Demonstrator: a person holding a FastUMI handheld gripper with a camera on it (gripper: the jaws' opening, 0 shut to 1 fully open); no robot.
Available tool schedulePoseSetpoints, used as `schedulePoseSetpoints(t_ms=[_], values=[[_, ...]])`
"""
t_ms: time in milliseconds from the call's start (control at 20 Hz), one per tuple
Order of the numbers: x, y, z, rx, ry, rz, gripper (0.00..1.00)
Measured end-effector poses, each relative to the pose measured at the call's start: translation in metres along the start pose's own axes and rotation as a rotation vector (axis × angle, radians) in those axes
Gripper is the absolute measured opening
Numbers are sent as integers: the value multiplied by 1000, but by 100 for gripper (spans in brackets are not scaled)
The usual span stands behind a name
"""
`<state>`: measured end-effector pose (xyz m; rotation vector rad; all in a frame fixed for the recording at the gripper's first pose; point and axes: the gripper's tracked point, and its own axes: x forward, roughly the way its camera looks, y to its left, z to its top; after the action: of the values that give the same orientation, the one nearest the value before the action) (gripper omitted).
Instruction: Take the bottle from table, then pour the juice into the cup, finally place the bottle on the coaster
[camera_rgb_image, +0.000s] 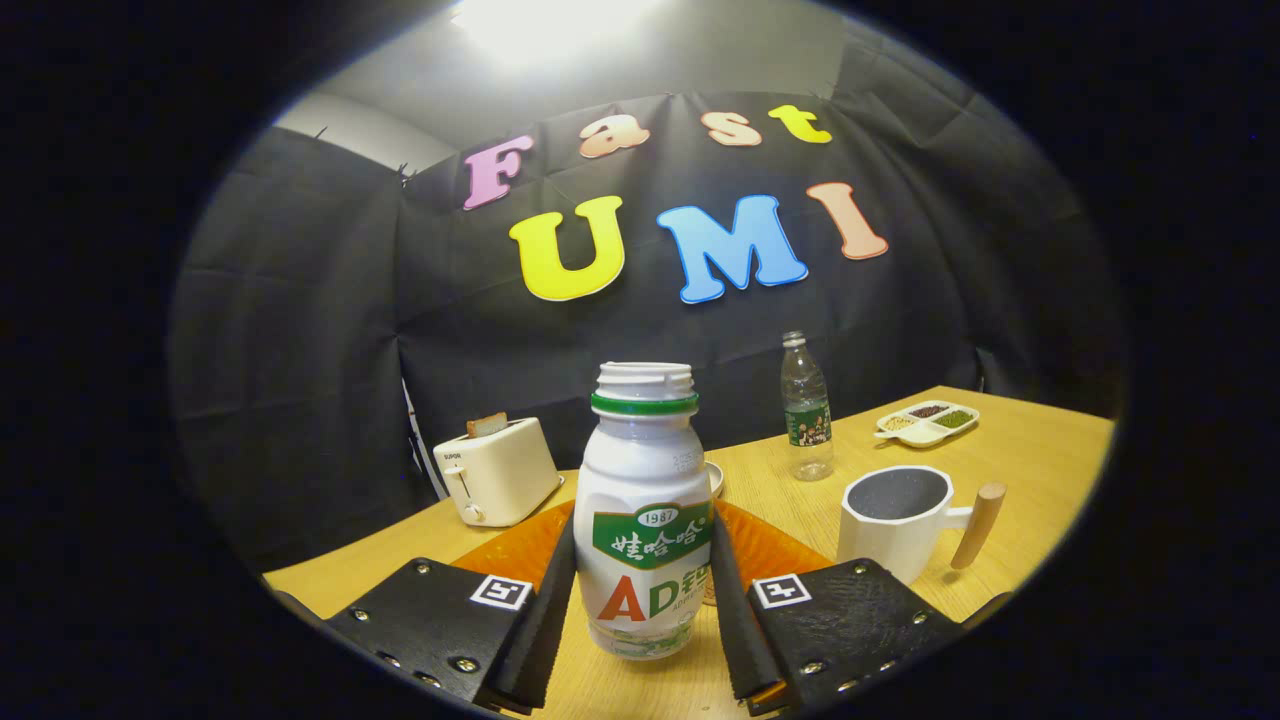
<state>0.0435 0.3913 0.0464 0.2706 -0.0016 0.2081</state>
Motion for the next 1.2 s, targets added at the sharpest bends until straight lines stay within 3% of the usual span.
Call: schedulePoseSetpoints(t_ms=[650, 950, 1200], values=[[23, -9, -21, 306, 103, 39, 65], [21, -15, -9, 655, 29, 119, 65], [19, -26, -5, 762, -1, 116, 65]])
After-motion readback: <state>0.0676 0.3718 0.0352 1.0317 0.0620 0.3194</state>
